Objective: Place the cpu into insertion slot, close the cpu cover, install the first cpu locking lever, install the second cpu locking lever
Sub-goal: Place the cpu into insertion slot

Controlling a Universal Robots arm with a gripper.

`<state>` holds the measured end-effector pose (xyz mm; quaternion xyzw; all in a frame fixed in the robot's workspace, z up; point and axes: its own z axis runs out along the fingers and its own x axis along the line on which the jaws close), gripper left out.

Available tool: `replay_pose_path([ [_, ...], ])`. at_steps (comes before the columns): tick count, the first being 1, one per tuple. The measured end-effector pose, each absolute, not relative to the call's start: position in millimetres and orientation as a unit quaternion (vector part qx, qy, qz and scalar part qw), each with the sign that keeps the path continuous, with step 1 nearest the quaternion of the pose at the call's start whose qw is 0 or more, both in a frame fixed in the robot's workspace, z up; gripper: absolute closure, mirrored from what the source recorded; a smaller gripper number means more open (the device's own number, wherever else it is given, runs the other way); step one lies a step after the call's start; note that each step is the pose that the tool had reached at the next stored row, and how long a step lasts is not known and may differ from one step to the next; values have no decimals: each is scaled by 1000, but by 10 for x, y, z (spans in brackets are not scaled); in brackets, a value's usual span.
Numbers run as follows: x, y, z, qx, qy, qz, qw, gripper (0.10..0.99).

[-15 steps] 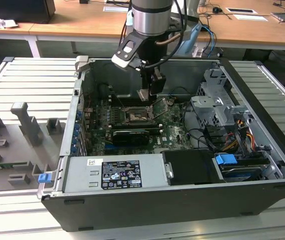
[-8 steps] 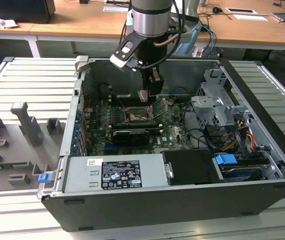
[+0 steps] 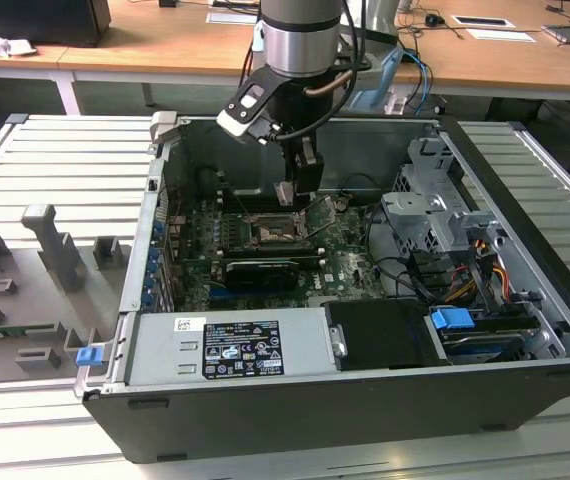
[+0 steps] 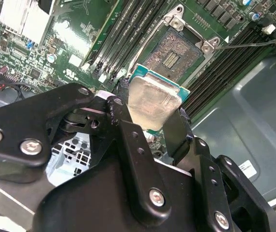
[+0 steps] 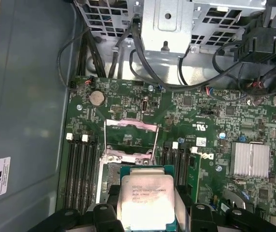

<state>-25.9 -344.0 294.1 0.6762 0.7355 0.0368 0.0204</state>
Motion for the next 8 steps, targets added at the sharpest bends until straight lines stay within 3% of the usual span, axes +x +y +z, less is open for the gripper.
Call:
replay_pose_path([
  [8, -261, -3440, 2914, 694, 718, 36, 21, 561],
])
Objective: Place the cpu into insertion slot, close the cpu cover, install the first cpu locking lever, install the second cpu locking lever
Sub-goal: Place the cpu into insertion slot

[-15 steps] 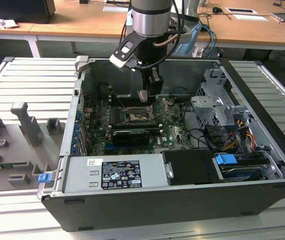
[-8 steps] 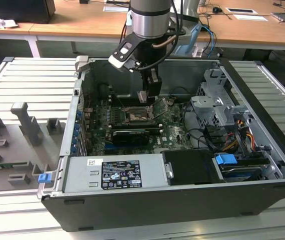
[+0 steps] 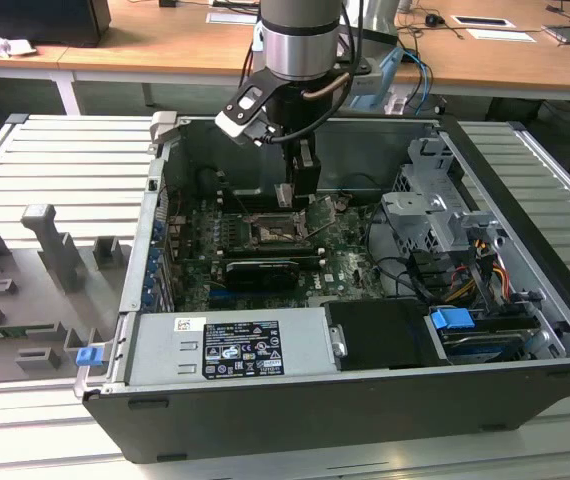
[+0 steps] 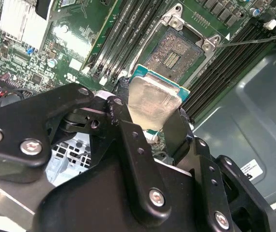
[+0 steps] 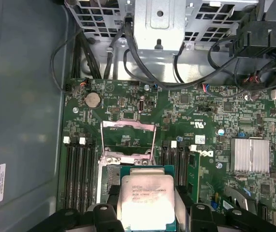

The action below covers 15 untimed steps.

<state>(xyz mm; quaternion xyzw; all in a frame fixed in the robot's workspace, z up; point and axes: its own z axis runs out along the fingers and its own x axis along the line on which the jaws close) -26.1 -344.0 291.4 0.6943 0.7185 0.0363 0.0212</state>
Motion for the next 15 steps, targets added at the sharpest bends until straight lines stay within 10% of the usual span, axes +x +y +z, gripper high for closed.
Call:
replay_pose_path([
  [15, -376, -3375, 2629, 706, 707, 34, 24, 561],
])
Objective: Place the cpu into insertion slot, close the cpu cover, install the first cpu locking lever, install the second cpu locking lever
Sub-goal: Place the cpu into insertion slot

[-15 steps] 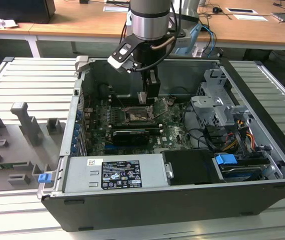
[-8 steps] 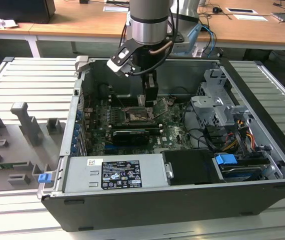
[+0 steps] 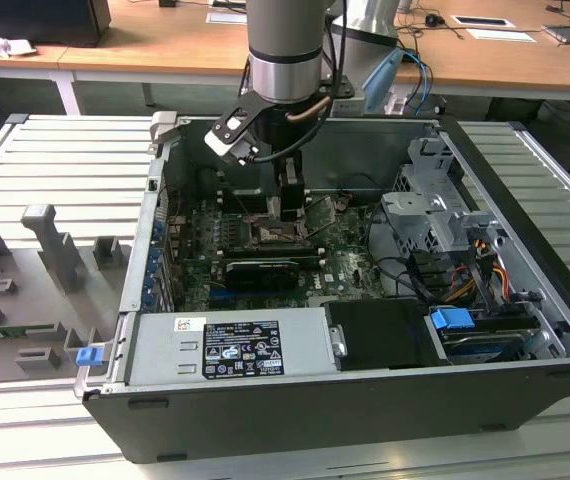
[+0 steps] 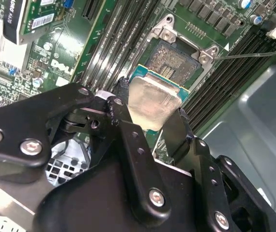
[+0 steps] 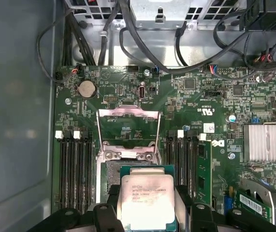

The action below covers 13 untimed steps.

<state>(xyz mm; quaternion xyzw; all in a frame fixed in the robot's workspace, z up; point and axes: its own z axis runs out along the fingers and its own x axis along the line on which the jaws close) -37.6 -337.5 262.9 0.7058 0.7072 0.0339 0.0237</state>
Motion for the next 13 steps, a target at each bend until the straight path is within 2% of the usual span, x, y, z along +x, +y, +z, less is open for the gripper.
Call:
replay_pose_path([
  [13, -407, -3350, 2503, 706, 707, 34, 24, 561],
])
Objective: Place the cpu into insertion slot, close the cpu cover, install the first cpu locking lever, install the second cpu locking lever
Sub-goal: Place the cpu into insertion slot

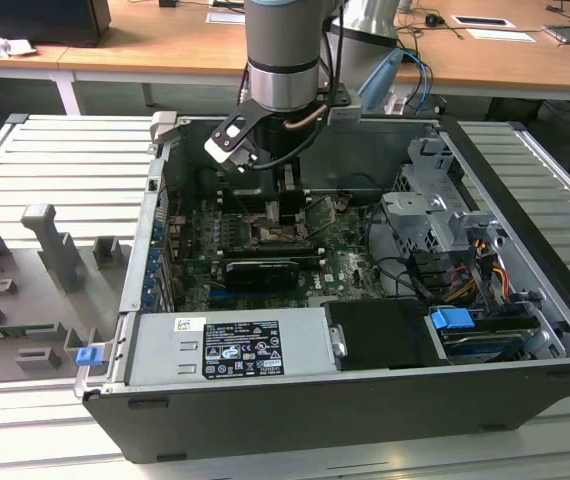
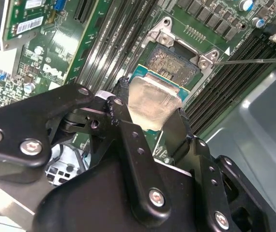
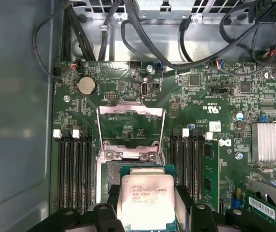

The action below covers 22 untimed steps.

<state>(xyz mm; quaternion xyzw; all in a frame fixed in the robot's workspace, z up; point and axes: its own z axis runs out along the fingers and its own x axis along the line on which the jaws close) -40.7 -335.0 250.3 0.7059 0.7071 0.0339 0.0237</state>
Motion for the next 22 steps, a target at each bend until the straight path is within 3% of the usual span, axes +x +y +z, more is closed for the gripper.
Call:
replay_pose_path([
  [22, -454, -3311, 2265, 707, 706, 34, 24, 561],
])
